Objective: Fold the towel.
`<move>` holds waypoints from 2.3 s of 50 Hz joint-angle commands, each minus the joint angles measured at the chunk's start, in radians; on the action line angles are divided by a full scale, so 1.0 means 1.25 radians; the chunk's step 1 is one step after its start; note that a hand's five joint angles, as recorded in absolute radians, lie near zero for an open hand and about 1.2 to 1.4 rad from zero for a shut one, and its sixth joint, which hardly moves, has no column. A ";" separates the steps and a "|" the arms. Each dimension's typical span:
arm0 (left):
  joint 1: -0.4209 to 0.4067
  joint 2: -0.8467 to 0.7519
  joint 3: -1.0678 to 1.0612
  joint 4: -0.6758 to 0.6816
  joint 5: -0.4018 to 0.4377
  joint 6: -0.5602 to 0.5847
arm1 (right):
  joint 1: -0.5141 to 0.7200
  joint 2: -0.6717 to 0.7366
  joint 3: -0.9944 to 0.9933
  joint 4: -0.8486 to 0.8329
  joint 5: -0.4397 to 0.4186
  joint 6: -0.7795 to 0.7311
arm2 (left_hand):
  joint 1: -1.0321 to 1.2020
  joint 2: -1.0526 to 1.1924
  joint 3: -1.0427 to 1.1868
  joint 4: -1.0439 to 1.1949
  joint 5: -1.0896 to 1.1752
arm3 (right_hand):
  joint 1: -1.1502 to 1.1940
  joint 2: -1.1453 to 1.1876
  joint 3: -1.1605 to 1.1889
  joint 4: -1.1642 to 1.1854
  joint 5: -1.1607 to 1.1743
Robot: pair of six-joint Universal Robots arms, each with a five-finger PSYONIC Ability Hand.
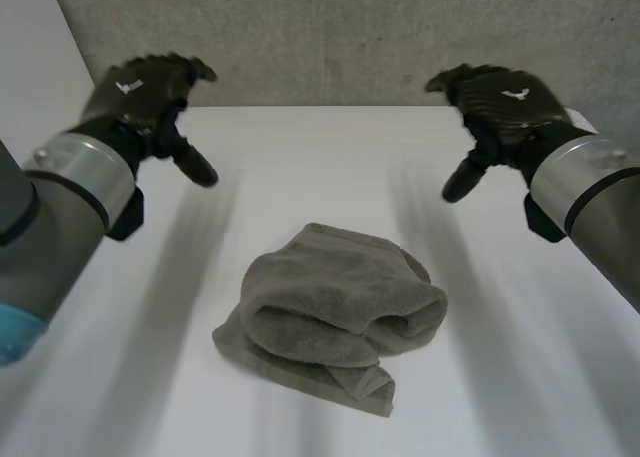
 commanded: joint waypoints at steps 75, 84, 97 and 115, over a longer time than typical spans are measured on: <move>0.072 -0.026 -0.073 0.155 0.177 -0.212 | 0.016 0.040 0.149 -0.499 -0.154 -0.257 | 0.862 0.881 -0.036 -0.044 0.872 | 0.932 0.915 -0.026 -0.043 0.928; 0.128 -0.196 -0.212 0.211 0.197 0.003 | -0.007 0.138 0.284 -0.382 -0.177 -0.436 | 0.047 0.066 -0.036 -0.044 0.057 | 0.036 0.019 -0.026 -0.043 0.031; 0.186 -0.156 -0.183 0.182 0.185 0.107 | -0.018 0.047 0.262 -0.247 -0.108 -0.451 | -0.016 0.003 -0.036 -0.044 -0.006 | -0.045 -0.062 -0.026 -0.043 -0.050; 0.037 -0.021 -0.300 0.166 0.189 0.084 | 0.067 0.105 0.149 -0.081 -0.160 -0.512 | -0.006 0.012 -0.036 -0.044 0.003 | -0.044 -0.061 -0.026 -0.043 -0.049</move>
